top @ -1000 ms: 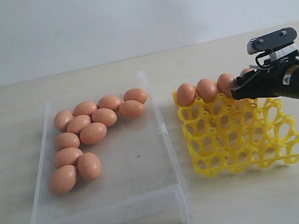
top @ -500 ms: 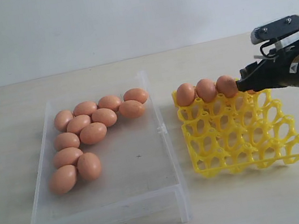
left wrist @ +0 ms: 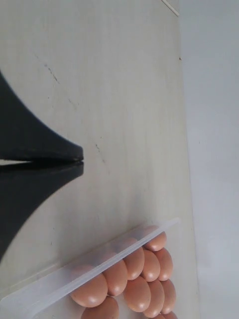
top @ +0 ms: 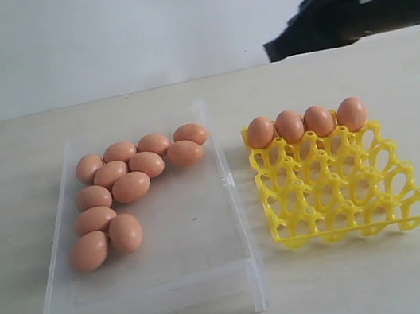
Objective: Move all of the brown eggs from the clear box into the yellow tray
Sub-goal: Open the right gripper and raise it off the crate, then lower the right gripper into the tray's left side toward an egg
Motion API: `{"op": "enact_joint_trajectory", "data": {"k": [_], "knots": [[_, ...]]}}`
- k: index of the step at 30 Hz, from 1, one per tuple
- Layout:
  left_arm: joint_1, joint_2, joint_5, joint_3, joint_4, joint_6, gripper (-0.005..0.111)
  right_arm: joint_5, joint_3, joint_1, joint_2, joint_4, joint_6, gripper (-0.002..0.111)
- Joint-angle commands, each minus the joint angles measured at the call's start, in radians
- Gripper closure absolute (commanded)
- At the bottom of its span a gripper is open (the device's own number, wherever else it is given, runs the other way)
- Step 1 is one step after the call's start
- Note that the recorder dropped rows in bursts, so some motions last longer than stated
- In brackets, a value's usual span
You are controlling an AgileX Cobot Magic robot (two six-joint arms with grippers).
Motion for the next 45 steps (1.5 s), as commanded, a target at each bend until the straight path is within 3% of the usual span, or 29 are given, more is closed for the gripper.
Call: {"op": "enact_joint_trajectory", "data": {"k": [1,3,9,12,17,20,29,45], "knots": [[0.003,0.004,-0.003,-0.005,0.003,0.000,0.107,0.157,-0.138,0.137,0.060,0.112,-0.005,0.108],[0.003,0.004,-0.003,-0.005,0.003,0.000,0.107,0.186,-0.181,0.182,0.098,0.146,-0.074,0.108],[0.003,0.004,-0.003,-0.005,0.003,0.000,0.107,0.358,-0.309,0.304,0.234,0.152,-0.653,0.106],[0.003,0.004,-0.003,-0.005,0.003,0.000,0.107,0.343,-0.318,0.336,0.285,0.152,-0.882,0.091],[0.003,0.004,-0.003,-0.005,0.003,0.000,0.107,0.285,-0.318,0.369,0.362,0.205,-1.171,0.053],[0.003,0.004,-0.003,-0.005,0.003,0.000,0.107,0.202,-0.318,0.389,0.393,0.253,-1.218,0.045],[0.003,0.004,-0.003,-0.005,0.003,0.000,0.107,0.163,-0.389,0.416,0.487,0.315,-1.328,0.045],[0.003,0.004,-0.003,-0.005,0.003,0.000,0.107,0.199,-0.557,0.416,0.674,0.431,-1.323,0.049]]}}
